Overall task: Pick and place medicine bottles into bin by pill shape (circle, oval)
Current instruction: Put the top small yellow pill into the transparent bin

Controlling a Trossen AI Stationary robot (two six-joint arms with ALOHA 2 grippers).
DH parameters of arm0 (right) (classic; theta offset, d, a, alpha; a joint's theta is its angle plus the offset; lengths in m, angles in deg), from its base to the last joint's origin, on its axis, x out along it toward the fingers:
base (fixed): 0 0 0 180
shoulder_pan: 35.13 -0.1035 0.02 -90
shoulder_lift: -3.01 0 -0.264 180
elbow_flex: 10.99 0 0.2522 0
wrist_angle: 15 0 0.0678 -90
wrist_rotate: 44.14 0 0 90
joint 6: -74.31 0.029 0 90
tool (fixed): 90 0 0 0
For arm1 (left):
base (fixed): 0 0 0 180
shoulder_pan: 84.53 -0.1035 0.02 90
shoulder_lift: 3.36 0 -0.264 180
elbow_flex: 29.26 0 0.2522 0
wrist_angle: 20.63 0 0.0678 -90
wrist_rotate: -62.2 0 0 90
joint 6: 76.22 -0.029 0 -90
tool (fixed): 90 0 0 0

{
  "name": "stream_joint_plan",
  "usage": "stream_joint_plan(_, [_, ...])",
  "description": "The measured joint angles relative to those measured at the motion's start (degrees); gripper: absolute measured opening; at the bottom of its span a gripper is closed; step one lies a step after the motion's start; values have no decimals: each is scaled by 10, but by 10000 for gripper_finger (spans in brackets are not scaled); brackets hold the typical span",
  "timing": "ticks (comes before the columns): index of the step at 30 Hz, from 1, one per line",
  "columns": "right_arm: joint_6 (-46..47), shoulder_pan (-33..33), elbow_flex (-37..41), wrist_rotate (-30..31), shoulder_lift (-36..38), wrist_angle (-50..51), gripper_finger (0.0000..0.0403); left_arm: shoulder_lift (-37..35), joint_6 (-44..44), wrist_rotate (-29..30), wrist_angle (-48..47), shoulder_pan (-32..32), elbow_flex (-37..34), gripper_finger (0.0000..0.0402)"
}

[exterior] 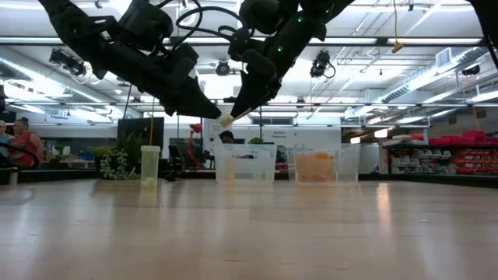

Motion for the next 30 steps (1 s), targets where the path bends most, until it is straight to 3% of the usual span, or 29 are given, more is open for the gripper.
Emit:
stream_joint_plan(18, [-1,1,0,-4,6,-9,138,-1,-15,-4,-10,0,0,110])
stream_joint_plan(30, [-4,31,0,-12,6,-10,138,-60,-40,-5,-78,-5,-1,110])
